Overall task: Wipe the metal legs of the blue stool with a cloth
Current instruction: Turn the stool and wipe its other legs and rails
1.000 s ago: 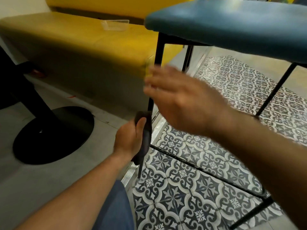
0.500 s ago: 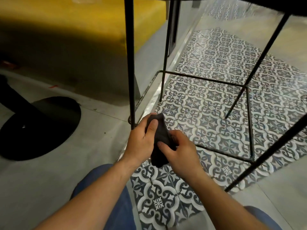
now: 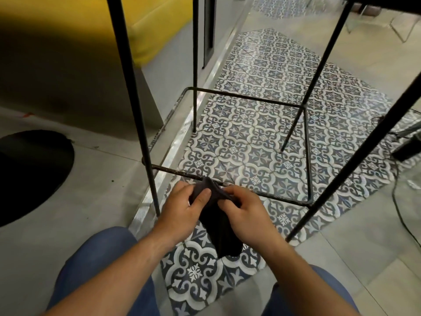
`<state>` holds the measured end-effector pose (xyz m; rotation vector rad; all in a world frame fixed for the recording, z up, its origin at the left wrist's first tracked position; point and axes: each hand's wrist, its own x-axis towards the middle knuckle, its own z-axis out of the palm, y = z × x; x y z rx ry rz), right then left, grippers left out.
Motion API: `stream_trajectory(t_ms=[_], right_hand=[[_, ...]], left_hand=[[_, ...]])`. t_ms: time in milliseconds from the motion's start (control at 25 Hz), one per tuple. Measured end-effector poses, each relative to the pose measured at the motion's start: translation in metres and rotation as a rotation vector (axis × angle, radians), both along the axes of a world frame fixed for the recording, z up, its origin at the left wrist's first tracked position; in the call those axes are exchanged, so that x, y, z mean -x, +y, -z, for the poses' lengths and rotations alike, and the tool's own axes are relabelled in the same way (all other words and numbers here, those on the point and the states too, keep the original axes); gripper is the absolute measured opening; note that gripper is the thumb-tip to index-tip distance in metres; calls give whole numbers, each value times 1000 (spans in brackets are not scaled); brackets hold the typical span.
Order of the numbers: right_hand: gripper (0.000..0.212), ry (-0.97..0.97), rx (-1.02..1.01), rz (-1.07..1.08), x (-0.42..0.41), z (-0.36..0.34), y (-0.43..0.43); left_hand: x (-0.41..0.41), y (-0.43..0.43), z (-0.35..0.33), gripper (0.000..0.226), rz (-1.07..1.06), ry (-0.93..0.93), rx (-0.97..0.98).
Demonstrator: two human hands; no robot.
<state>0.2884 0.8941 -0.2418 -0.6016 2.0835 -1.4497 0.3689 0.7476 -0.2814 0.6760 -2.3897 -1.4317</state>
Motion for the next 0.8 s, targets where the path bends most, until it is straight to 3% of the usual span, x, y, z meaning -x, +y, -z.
stream_trajectory(t_ms=[80, 200, 320, 440, 560, 680, 800], right_hand=[[19, 31, 8, 64, 0, 7, 15], [22, 230, -83, 204, 10, 12, 38], [14, 459, -254, 282, 28, 6, 64], [11, 768, -613, 205, 51, -2, 85], [13, 914, -922, 93, 65, -7, 94], [31, 1026, -1097, -125, 68, -2, 95], [36, 1069, -1162, -128, 71, 8, 92]], left_hand=[[2, 14, 4, 17, 67, 7, -77], [17, 33, 5, 40, 176, -58, -111], [35, 56, 4, 30, 278, -79, -52], [57, 78, 2, 15, 319, -41, -52], [85, 93, -1, 24, 301, -21, -1], [110, 102, -5, 29, 300, 21, 127], [131, 104, -7, 30, 314, 43, 228]])
